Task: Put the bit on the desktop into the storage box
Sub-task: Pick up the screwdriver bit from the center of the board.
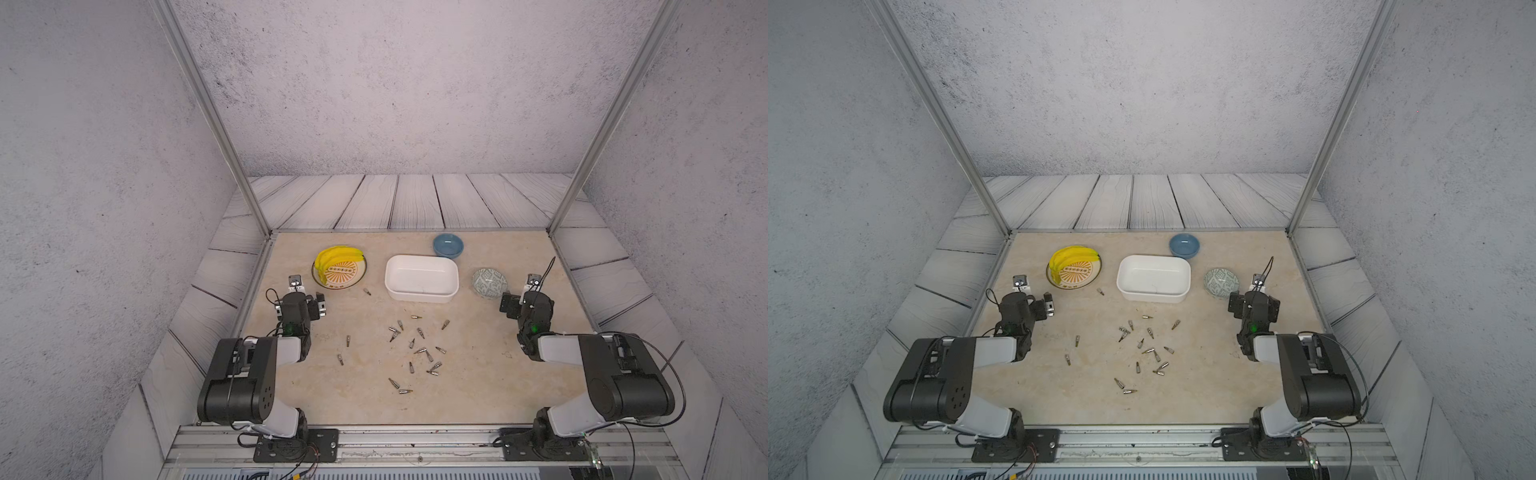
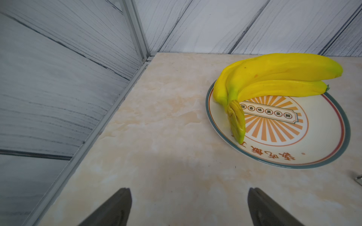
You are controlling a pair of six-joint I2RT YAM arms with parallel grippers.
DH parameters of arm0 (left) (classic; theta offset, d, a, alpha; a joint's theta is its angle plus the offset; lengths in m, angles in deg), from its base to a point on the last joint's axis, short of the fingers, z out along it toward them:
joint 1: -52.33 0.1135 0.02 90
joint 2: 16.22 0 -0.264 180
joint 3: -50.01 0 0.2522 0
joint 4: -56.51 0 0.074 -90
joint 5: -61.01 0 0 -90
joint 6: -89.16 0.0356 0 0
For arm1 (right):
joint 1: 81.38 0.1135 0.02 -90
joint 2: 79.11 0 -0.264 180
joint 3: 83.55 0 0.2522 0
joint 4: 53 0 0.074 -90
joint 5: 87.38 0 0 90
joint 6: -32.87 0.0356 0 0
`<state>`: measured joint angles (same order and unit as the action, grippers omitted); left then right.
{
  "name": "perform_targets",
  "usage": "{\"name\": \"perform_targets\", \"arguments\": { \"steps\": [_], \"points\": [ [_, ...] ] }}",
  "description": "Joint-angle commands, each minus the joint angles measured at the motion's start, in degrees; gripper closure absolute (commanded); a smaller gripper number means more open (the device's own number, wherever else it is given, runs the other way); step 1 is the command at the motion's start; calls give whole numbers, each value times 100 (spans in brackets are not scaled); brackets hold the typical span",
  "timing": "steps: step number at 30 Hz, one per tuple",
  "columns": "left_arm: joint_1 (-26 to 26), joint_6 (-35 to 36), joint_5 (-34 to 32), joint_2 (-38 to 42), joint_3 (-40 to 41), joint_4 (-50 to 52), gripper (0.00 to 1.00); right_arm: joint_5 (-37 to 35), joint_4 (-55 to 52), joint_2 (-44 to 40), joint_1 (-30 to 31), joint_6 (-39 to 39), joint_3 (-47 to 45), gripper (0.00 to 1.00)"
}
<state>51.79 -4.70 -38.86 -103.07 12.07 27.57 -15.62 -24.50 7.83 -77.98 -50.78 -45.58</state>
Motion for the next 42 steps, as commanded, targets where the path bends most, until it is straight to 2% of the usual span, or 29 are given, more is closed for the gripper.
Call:
{"name": "perform_targets", "arguments": {
  "steps": [1,37,39,42],
  "points": [
    [-25,52,-50,-58,-121,-90,2,-107,63,60,-25,-37,111,0],
    [-15,52,-37,-69,-122,-89,2,-109,63,58,-23,-37,111,0],
    [-13,52,-17,-61,-122,-81,2,-110,58,67,-25,-37,115,0],
    [18,173,358,-37,-242,121,2,-111,63,58,-23,-38,111,0]
  ]
}}
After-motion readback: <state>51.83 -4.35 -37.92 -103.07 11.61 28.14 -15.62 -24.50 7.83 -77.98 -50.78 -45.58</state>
